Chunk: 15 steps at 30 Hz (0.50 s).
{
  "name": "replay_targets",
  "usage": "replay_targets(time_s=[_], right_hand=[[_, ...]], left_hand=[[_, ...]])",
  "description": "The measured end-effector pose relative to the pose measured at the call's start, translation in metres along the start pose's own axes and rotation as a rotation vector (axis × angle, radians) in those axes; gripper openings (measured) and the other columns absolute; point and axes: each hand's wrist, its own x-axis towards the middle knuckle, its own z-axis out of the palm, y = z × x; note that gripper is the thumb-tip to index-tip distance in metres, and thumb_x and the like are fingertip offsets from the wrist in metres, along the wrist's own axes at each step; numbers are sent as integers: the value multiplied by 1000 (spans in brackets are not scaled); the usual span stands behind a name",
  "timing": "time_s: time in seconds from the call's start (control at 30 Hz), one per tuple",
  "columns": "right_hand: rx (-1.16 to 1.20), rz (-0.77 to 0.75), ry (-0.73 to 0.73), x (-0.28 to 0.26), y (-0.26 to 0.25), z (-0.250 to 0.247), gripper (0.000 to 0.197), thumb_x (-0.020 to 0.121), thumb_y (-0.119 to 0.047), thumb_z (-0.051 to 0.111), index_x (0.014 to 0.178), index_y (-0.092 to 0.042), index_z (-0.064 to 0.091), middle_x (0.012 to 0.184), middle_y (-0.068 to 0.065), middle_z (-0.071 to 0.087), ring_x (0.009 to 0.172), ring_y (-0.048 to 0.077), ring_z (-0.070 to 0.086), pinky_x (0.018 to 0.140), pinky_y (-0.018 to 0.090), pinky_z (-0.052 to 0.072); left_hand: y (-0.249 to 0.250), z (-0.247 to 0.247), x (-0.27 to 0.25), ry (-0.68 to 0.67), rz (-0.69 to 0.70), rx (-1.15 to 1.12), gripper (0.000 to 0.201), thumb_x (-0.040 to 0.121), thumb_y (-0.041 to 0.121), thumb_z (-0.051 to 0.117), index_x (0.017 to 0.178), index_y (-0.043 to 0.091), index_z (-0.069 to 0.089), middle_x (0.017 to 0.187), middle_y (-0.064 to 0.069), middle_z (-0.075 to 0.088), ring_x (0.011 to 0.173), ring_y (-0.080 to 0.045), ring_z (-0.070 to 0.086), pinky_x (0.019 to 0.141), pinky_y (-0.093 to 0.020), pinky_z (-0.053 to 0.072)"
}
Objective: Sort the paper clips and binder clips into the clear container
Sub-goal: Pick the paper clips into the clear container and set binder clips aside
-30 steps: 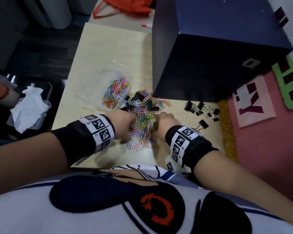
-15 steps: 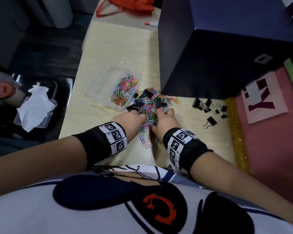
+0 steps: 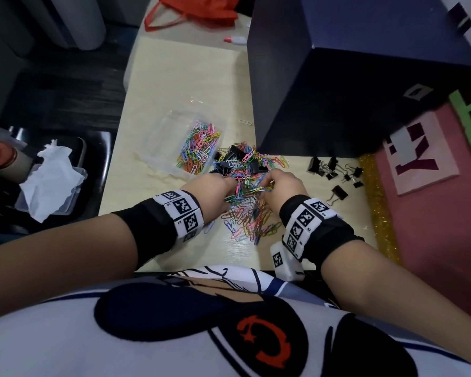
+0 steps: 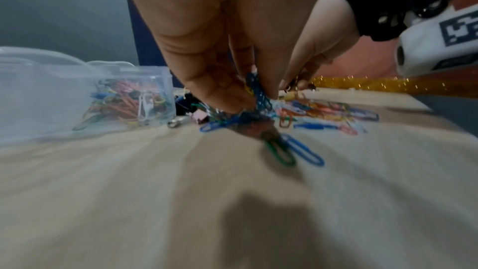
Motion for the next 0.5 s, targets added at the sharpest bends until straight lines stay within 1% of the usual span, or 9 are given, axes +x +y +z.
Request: replay_targets(time_s=[0.07, 0.13, 0.17, 0.23, 0.27, 0.37, 0.43, 0.47, 0.5], right_hand=[[-120, 18, -74, 5, -8, -8, 13, 89, -13, 59, 100, -21, 58, 115, 7, 61, 92, 23, 59, 74, 24, 44], [-308, 16, -160, 11, -17, -15, 24, 92, -11, 54, 115, -14, 60, 118, 7, 62, 105, 25, 61, 85, 28, 49], [-377, 10, -193, 13, -22, -19, 27, 93, -12, 52, 119, -11, 61, 117, 7, 62, 108, 25, 61, 88, 29, 49], [-460, -15, -232, 16, -31, -25, 27, 95, -15, 51, 119, -9, 63, 113, 7, 63, 109, 25, 61, 88, 30, 49], [-474, -27, -237, 18, -36, -27, 27, 95, -16, 51, 119, -8, 63, 115, 7, 63, 109, 25, 62, 89, 30, 49], [-432, -72, -216, 24, -49, -32, 28, 92, -16, 54, 117, -10, 65, 116, 7, 65, 105, 24, 64, 86, 28, 52], [-251, -90, -200, 28, -57, -35, 28, 89, -15, 57, 115, -9, 65, 109, 9, 67, 100, 26, 66, 87, 31, 54], [-136, -100, -205, 30, -62, -37, 26, 88, -13, 58, 112, -8, 65, 102, 8, 67, 94, 25, 67, 83, 31, 57], [-40, -113, -222, 30, -68, -39, 21, 87, -12, 60, 108, -10, 64, 90, 5, 65, 81, 20, 67, 74, 27, 58]], left_hand=[[-2, -6, 0, 60, 18, -32, 25, 89, 29, 62, 106, 13, 53, 99, -7, 60, 90, -25, 57, 69, -28, 37], [-4, -12, 0, 112, 19, -61, 23, 88, 29, 63, 104, 14, 54, 93, -4, 60, 87, -23, 56, 69, -26, 36], [-5, -16, 0, 130, 10, -80, 23, 88, 28, 63, 103, 14, 54, 90, -2, 59, 85, -23, 54, 69, -26, 36], [-8, -23, 0, 164, -17, -123, 23, 87, 29, 64, 103, 15, 55, 86, 0, 56, 80, -21, 51, 68, -26, 36], [-11, -26, 1, 182, -32, -145, 24, 86, 30, 65, 102, 15, 55, 84, 1, 54, 79, -20, 50, 68, -26, 36], [-21, -37, 1, 233, -88, -192, 26, 85, 32, 67, 102, 14, 56, 80, 1, 53, 78, -22, 52, 67, -27, 37], [-31, -44, 2, 275, -146, -220, 28, 85, 33, 68, 103, 15, 57, 80, 1, 54, 77, -20, 49, 67, -26, 37], [-36, -47, 2, 301, -175, -235, 29, 84, 33, 69, 103, 15, 57, 81, 0, 55, 76, -20, 49, 67, -26, 37], [-41, -50, 3, 327, -203, -255, 28, 84, 32, 69, 102, 14, 58, 81, -1, 57, 76, -21, 49, 68, -26, 38]])
